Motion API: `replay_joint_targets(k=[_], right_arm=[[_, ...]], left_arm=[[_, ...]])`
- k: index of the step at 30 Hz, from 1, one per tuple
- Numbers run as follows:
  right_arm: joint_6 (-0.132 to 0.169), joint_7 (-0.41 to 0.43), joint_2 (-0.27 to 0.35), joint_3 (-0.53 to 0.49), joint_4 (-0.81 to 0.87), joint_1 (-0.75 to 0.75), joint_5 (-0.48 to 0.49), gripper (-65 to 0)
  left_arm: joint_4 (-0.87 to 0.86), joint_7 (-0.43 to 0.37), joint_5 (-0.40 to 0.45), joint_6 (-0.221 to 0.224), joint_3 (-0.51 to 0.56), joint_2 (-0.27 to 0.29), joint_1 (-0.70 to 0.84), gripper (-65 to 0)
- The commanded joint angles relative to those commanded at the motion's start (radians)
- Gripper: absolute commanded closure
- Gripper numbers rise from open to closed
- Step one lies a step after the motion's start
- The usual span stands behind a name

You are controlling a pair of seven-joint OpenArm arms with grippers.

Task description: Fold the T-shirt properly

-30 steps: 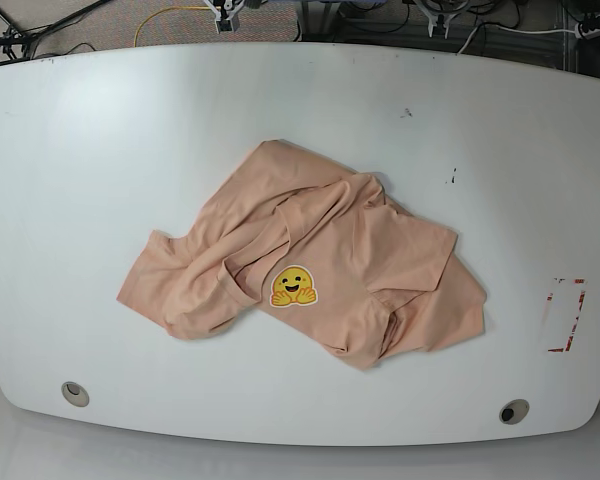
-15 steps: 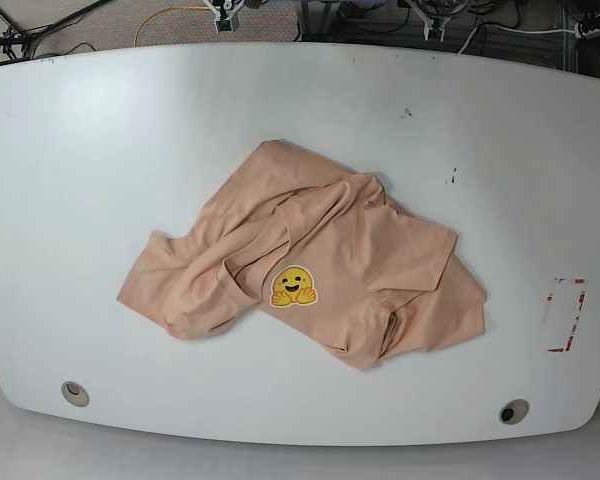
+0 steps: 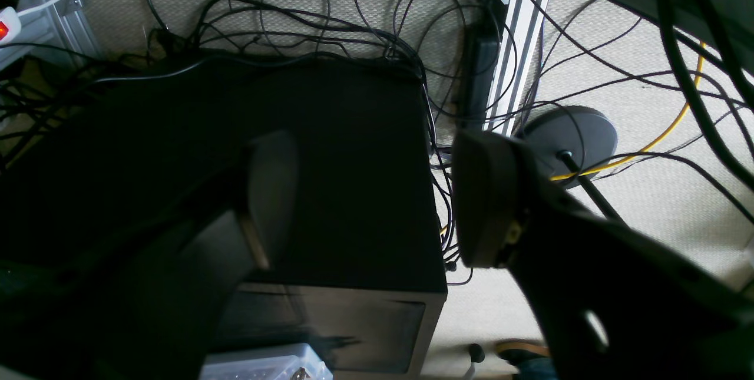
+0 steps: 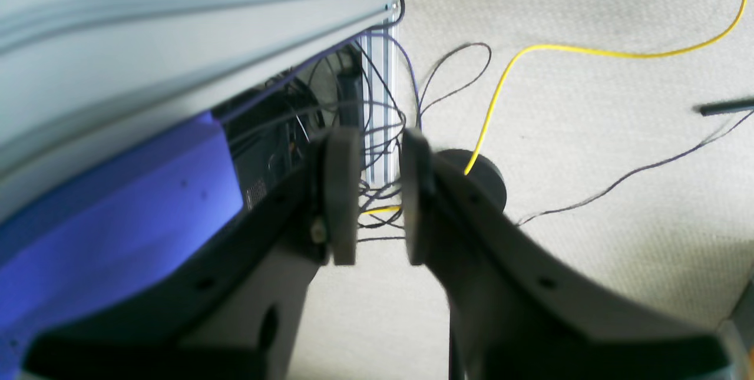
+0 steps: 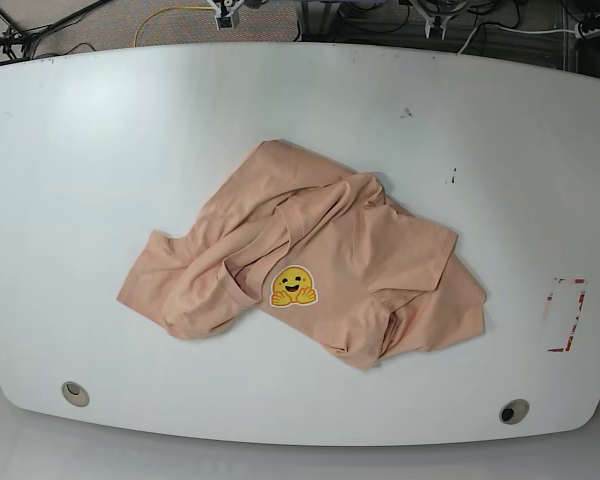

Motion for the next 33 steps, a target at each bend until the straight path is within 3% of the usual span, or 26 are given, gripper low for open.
replay_joint_targets(k=[14, 20, 22, 33], right_arm=[[0.002, -0.003, -0.009, 0.004, 0.025, -0.025, -0.003, -11.2], [0.003, -0.004, -0.023, 0.004, 0.084, -0.067, -0.009, -11.2], [0.002, -0.007, -0.030, 0.000, 0.146, -0.138, -0.007, -11.1], [0.005, -0.013, -0.053, 0.002, 0.356, -0.298, -0.005, -11.3]], left_arm=[[0.037, -0.006, -0.001, -0.023, -0.010, 0.003, 0.045, -38.5], [0.169, -0.010, 0.000, -0.048, -0.011, 0.004, 0.131, -38.6], [0.299, -0.015, -0.005, -0.075, -0.011, 0.007, 0.208, -39.3], [0.453, -0.031, -0.005, -0.169, -0.034, 0.009, 0.330, -40.2]])
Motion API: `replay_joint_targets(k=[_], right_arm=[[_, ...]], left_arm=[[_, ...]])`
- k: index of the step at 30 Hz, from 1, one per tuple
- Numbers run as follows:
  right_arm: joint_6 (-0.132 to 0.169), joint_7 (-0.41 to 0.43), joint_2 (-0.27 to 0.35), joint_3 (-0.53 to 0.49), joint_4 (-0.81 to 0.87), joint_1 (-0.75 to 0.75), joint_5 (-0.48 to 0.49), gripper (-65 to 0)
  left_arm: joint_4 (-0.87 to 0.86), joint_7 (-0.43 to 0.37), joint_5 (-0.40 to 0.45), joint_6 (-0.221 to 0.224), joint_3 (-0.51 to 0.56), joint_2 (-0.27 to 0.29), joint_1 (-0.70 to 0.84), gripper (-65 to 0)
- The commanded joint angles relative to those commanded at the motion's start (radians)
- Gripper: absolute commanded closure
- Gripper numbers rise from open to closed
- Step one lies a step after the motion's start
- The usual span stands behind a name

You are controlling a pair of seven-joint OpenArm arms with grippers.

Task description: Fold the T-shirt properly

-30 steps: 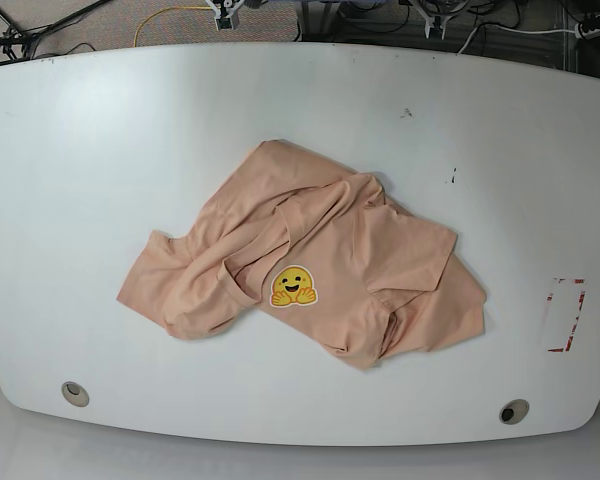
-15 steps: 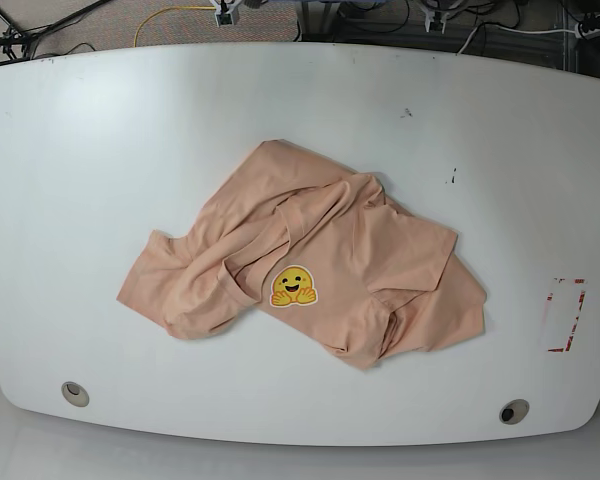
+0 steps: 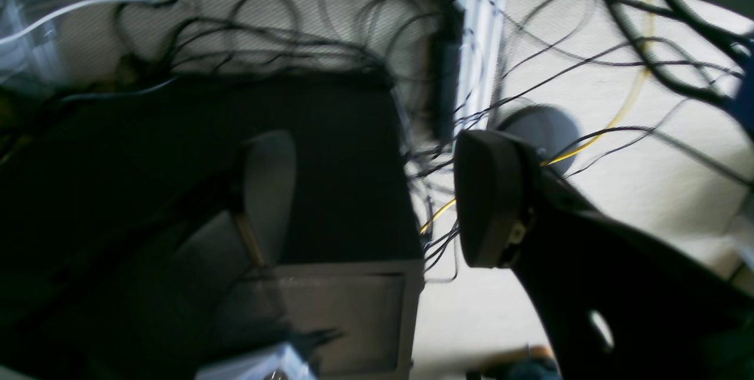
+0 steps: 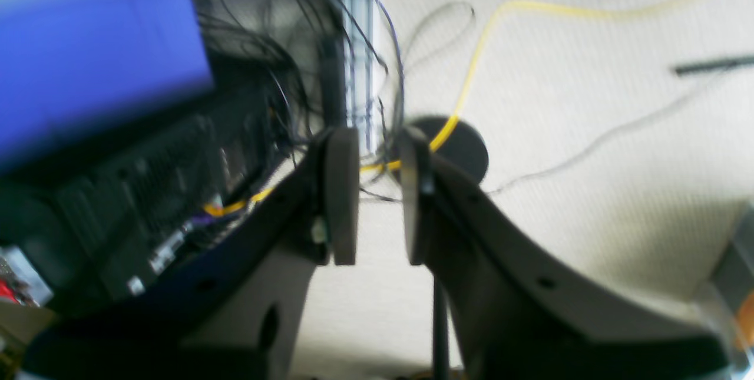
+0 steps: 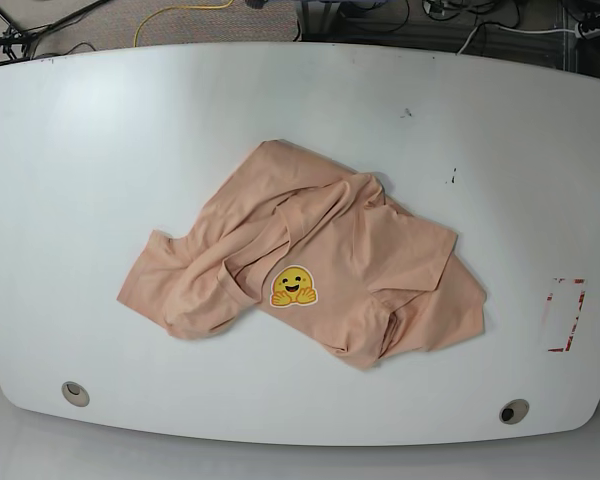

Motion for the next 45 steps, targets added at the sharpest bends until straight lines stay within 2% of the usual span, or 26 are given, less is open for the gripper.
replay_joint_targets(k=[3, 11, 19, 25, 33, 39, 45], right_arm=[[-0.002, 0.000, -0.012, -0.002, 0.116, -0.058, 0.002, -11.4], [-0.002, 0.001, -0.016, -0.008, 0.229, -0.110, 0.008, -11.5], [0.001, 0.013, -0.021, -0.005, 0.271, -0.127, 0.006, -11.2], [-0.001, 0.033, -0.017, 0.000, 0.236, -0.112, 0.005, -11.0], [0.001, 0.028, -0.037, -0.002, 0.342, -0.156, 0.006, -11.1], [0.011, 0.008, -0.085, -0.013, 0.580, -0.274, 0.015, -11.1], [0.011, 0.010, -0.085, -0.015, 0.664, -0.319, 0.013, -11.2]], left_arm=[[0.112, -0.010, 0.002, 0.000, -0.026, -0.002, 0.069, -39.7], [0.235, -0.009, -0.007, 0.007, -0.066, -0.003, 0.141, -39.9], [0.297, -0.032, -0.001, 0.061, -0.068, 0.001, 0.175, -39.1], [0.302, -0.046, 0.005, 0.082, -0.052, 0.009, 0.179, -38.5], [0.448, -0.037, -0.004, 0.059, -0.031, 0.018, 0.236, -38.8], [0.703, -0.048, -0.015, 0.046, -0.017, 0.014, 0.384, -38.7], [0.750, -0.059, -0.012, 0.050, -0.032, 0.015, 0.415, -39.2]])
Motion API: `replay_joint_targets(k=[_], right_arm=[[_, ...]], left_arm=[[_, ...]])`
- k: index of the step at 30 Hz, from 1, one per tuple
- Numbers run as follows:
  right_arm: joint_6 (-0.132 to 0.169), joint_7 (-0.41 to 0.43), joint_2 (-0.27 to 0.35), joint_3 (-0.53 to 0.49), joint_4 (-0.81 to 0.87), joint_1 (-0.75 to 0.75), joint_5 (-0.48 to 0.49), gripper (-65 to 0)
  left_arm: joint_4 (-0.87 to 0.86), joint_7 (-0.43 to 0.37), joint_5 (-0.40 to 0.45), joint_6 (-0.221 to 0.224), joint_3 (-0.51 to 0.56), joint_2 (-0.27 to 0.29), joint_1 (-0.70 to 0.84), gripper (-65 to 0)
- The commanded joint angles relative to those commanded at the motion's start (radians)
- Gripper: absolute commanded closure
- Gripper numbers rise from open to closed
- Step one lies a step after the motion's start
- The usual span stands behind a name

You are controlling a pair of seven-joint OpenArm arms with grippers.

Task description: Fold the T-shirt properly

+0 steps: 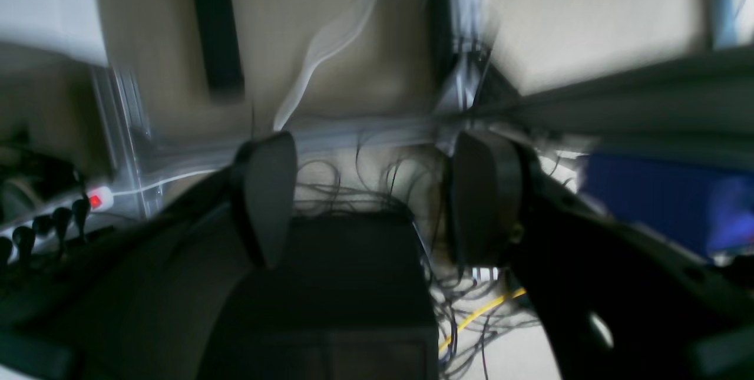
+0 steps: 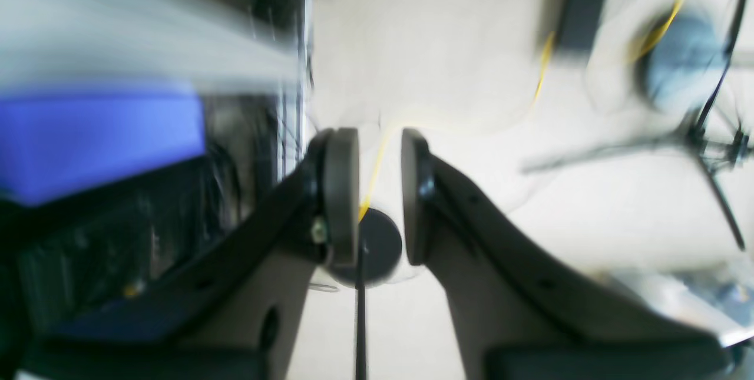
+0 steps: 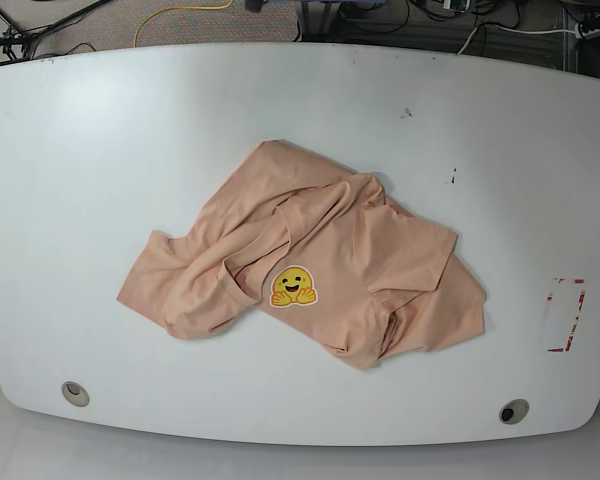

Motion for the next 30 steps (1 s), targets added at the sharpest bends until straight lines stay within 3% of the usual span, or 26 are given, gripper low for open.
replay_joint_targets(k=[18, 30], right_arm=[[0.008, -0.029, 0.000, -0.018, 0.234, -0.133, -0.007, -10.9], [0.002, -0.053, 0.000, -0.011, 0.344, -0.173, -0.015, -10.4]], left_arm=[[0.152, -0.004, -0.003, 0.009, -0.012, 0.019, 0.111, -38.3], [0.252, -0.024, 0.002, 0.006, -0.019, 0.004, 0.178, -38.1]])
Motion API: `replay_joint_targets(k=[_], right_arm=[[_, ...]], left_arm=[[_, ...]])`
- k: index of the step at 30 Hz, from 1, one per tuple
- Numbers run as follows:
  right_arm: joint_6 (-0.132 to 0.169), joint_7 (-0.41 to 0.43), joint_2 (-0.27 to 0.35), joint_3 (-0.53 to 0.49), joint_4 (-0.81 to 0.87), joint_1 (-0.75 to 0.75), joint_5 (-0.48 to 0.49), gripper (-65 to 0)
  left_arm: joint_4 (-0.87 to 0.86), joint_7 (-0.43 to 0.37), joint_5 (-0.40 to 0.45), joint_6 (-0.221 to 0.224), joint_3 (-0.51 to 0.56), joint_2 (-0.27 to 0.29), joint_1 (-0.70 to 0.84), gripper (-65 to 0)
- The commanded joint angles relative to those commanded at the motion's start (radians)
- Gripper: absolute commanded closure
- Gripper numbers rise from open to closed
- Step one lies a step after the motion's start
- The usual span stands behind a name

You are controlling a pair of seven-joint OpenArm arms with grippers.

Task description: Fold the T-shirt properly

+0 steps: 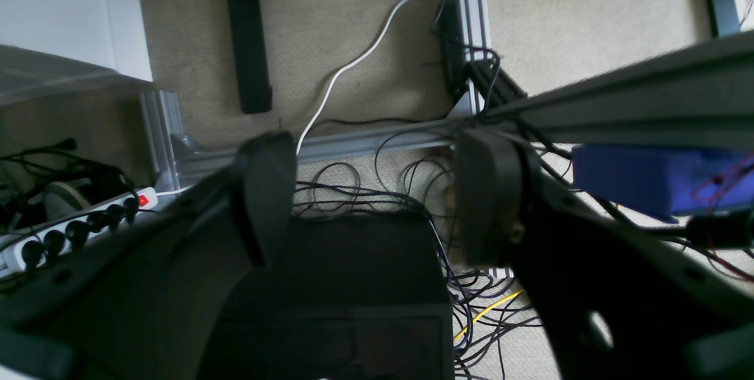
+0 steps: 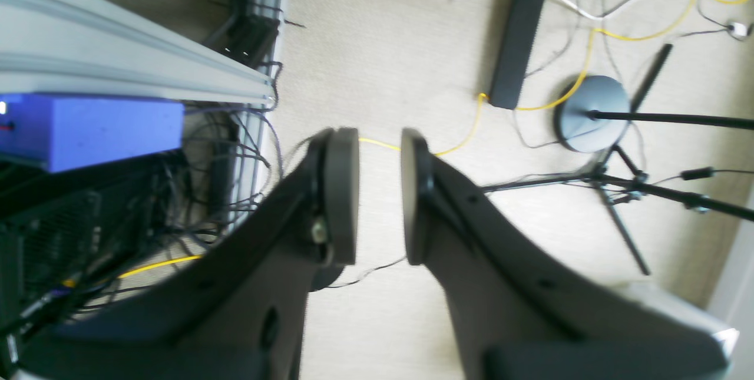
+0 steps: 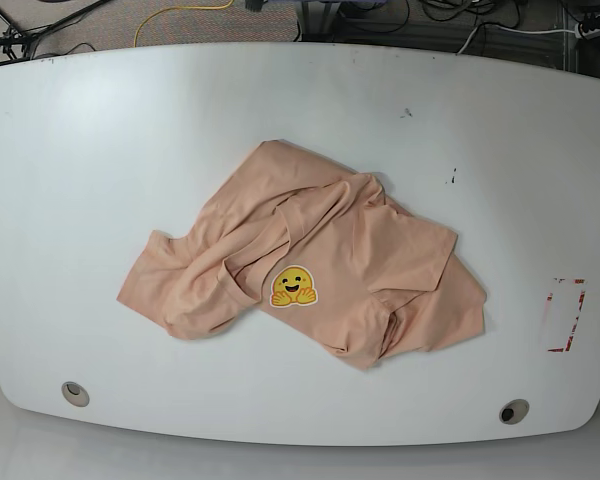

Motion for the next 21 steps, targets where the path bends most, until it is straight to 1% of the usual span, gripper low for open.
replay_joint_targets(k=[4, 14, 16, 21], right_arm=[[0.000, 0.007, 0.000, -0.003, 0.052, -0.009, 0.002, -10.4], [-0.003, 0.006, 0.000, -0.011, 0.084, -0.008, 0.007, -10.9], [0.000, 0.004, 0.000, -0.009, 0.088, -0.007, 0.013, -10.9], [0.007, 0.013, 0.000, -0.008, 0.098, -0.007, 0.036, -10.4]], left_arm=[[0.049, -0.002, -0.013, 0.001, 0.003, -0.004, 0.024, -38.8], [0.146, -0.006, -0.051, -0.002, -0.001, 0.001, 0.056, -39.3], [0.161, -0.007, -0.061, -0.002, -0.002, -0.001, 0.060, -39.3], [0.191, -0.005, -0.047, 0.000, -0.004, -0.008, 0.059, -39.7]])
